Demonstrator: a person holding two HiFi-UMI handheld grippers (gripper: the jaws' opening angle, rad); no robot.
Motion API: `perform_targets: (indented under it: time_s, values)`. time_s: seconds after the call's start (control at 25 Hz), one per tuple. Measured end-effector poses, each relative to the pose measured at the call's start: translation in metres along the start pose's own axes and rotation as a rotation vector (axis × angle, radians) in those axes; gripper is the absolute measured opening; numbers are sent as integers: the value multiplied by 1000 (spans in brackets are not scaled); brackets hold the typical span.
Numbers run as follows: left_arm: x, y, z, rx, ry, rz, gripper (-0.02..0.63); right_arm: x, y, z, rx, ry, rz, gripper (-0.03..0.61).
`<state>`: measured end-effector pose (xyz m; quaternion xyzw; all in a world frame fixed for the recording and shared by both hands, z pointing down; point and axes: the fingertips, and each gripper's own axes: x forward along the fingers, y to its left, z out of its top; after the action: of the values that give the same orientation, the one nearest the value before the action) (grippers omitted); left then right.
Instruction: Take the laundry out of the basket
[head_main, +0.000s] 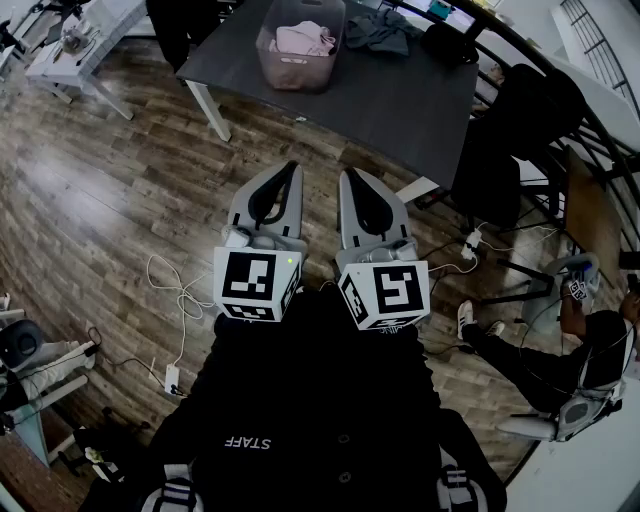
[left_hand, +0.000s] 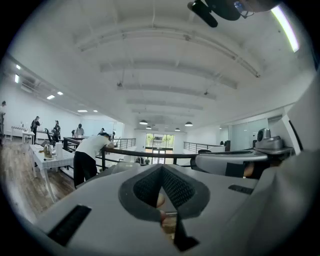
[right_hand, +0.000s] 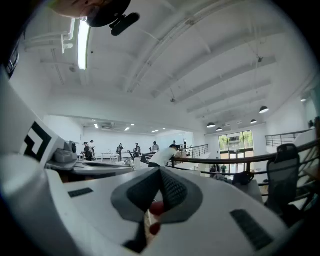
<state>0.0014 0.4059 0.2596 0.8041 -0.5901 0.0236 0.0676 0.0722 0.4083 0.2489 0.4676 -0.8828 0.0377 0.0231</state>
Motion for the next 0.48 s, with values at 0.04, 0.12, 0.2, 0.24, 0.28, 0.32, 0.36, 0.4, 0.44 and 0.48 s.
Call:
perform_targets:
  time_s: [0.04,0.12,0.2,0.24,0.28,0.32,0.36,0.4,0.44,0.48]
  values:
    - [1,0,-1,1,2,-4,0,1,0,0,10,-7,-3,15]
    - [1,2,-2,1,4,-11,0,4,0,0,30,-19,-9,14]
    - [2,5,-4,0,2,-16,0,7,1,0,43,-25,-17,15]
    - [1,7,-5,0,-1,-18,0,8,1,-1,43,-26,-23,14]
    - [1,9,-5,2,-7,-17,0,9,2,-2,41,-25,-27,15]
    - [-1,12,-5,5,-13,-15,0,10,3,-3,38,-24,-32,14]
    - [-2,15,-5,10,-21,-11,0,11,4,-4,36,-22,-37,14]
    - [-3,19,-5,15,-27,-6,0,13,5,-6,33,-20,-42,15]
    - [-3,22,-5,17,-30,-3,0,15,6,-8,32,-16,-46,14]
    - [-4,26,-7,17,-28,0,0,17,7,-11,31,-12,-50,15]
